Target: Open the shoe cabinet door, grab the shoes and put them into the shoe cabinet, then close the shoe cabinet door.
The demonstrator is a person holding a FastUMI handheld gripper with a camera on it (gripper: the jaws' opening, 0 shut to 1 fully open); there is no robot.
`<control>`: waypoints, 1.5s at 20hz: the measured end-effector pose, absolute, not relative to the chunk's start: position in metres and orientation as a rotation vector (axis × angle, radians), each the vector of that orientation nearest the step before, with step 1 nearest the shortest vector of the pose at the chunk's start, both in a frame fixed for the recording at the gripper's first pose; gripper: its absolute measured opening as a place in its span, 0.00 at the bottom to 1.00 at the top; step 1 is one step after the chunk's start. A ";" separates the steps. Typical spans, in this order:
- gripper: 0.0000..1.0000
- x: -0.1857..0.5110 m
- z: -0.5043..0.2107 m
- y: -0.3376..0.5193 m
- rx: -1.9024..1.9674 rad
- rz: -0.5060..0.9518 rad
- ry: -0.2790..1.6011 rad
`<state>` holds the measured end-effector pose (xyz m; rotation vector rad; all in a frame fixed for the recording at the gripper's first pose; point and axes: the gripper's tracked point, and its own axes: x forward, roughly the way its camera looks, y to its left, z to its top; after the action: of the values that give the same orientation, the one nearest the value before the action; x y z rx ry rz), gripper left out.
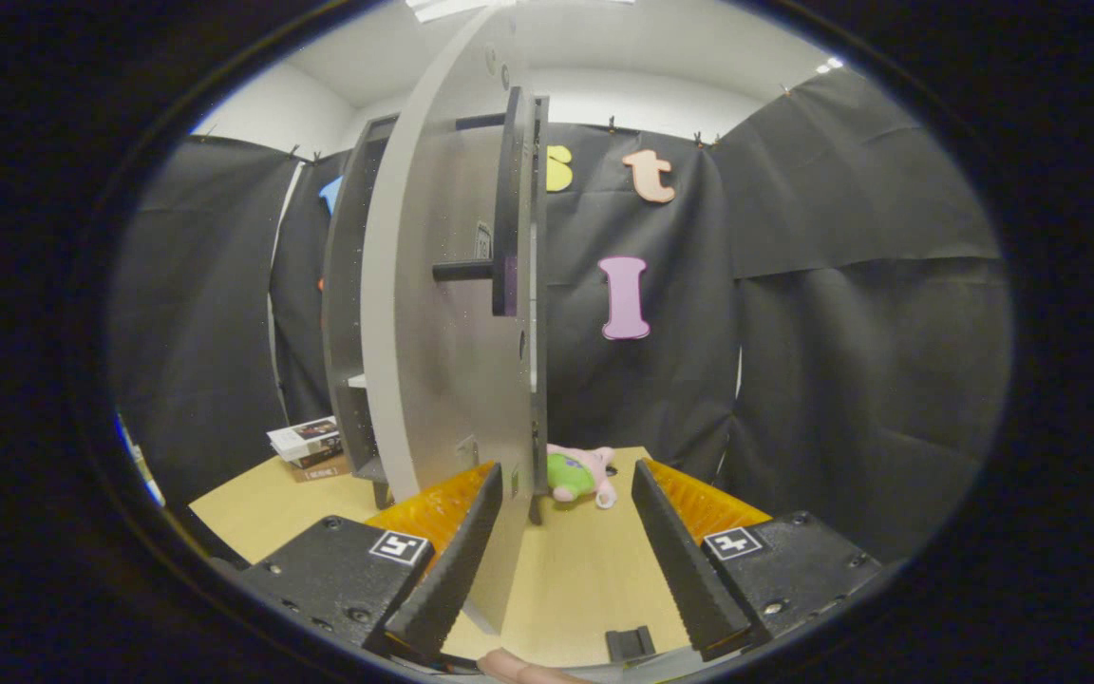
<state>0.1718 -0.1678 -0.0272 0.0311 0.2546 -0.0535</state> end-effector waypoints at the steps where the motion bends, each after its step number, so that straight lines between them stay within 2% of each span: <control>1: 0.91 0.173 -0.026 -0.164 0.032 -0.056 0.254; 11: 0.91 0.183 -0.027 -0.126 0.030 -0.026 0.248; 22: 0.91 0.219 -0.052 -0.040 0.019 0.044 0.289; 30: 0.93 0.244 -0.071 0.069 0.138 0.260 0.327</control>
<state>0.2441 0.0689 -0.0712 0.1376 0.3273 0.2596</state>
